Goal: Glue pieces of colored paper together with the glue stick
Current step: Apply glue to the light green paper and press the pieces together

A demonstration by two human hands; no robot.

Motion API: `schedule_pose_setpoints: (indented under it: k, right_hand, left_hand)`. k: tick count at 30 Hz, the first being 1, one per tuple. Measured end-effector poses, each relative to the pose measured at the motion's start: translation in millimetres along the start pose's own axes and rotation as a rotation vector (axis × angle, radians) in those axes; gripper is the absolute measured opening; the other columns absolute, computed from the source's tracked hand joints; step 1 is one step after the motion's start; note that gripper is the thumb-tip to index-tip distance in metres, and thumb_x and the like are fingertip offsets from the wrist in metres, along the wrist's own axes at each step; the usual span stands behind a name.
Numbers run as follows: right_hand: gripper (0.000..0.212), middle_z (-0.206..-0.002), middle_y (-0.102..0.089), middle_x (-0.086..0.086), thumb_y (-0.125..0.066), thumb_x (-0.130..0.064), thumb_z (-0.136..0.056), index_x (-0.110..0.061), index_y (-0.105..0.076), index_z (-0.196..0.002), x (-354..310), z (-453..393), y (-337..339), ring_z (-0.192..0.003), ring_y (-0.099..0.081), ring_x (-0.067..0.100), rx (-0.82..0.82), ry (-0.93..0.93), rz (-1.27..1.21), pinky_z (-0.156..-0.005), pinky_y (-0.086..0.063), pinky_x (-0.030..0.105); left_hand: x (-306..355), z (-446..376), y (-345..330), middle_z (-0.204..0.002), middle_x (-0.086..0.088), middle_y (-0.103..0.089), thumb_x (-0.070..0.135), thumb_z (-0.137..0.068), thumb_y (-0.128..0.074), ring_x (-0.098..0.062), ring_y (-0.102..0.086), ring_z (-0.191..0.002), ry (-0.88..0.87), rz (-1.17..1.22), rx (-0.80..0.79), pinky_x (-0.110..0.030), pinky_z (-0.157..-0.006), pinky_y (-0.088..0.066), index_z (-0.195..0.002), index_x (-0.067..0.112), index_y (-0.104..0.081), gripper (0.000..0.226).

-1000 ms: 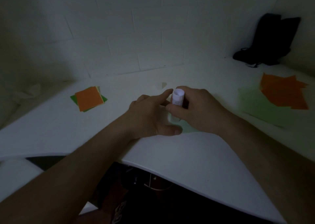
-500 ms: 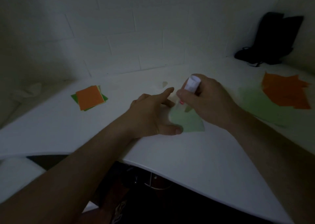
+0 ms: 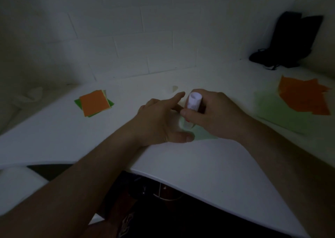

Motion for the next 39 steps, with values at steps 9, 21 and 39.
schedule_pose_setpoints:
  k: [9,21,39]
  right_hand:
    - [0.017,-0.080,-0.070,-0.008,-0.069,-0.047,-0.089,-0.034,-0.059,-0.083,10.0,1.1,7.8,-0.074,-0.066,0.011,0.012,-0.029,0.025,-0.072,-0.055,0.042]
    - [0.023,-0.075,-0.066,-0.009,-0.071,-0.042,-0.090,-0.027,-0.060,-0.076,16.1,3.2,18.9,-0.068,-0.060,0.005,0.001,-0.006,0.083,-0.058,-0.037,0.015]
    - [0.028,-0.068,-0.060,0.000,-0.069,-0.043,-0.087,-0.021,-0.055,-0.076,24.9,8.3,37.2,-0.064,-0.056,0.017,0.022,0.017,0.193,-0.064,-0.043,0.034]
  left_hand:
    - [-0.7,1.3,-0.2,-0.134,0.038,-0.047,0.088,-0.051,-0.065,-0.018,-0.040,-0.139,0.012,-0.005,-0.002,-0.050,-0.116,-0.034,-0.161,0.045,-0.010,0.131]
    - [-2.7,2.2,-0.7,-0.136,0.038,-0.050,0.091,-0.052,-0.066,-0.017,-0.042,-0.139,-0.004,-0.008,0.004,-0.052,-0.116,-0.034,-0.161,0.046,-0.012,0.129]
    - [-0.5,3.7,0.2,-0.130,0.042,-0.049,0.090,-0.054,-0.065,-0.017,-0.042,-0.138,-0.004,-0.014,-0.008,-0.051,-0.116,-0.034,-0.161,0.047,-0.012,0.127]
Point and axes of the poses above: each hand's wrist, its own z-axis away from the middle knuckle, its own y-axis out of the back of the hand, x = y × z, the point moved 6 cm from there along -z, towards the middle knuckle
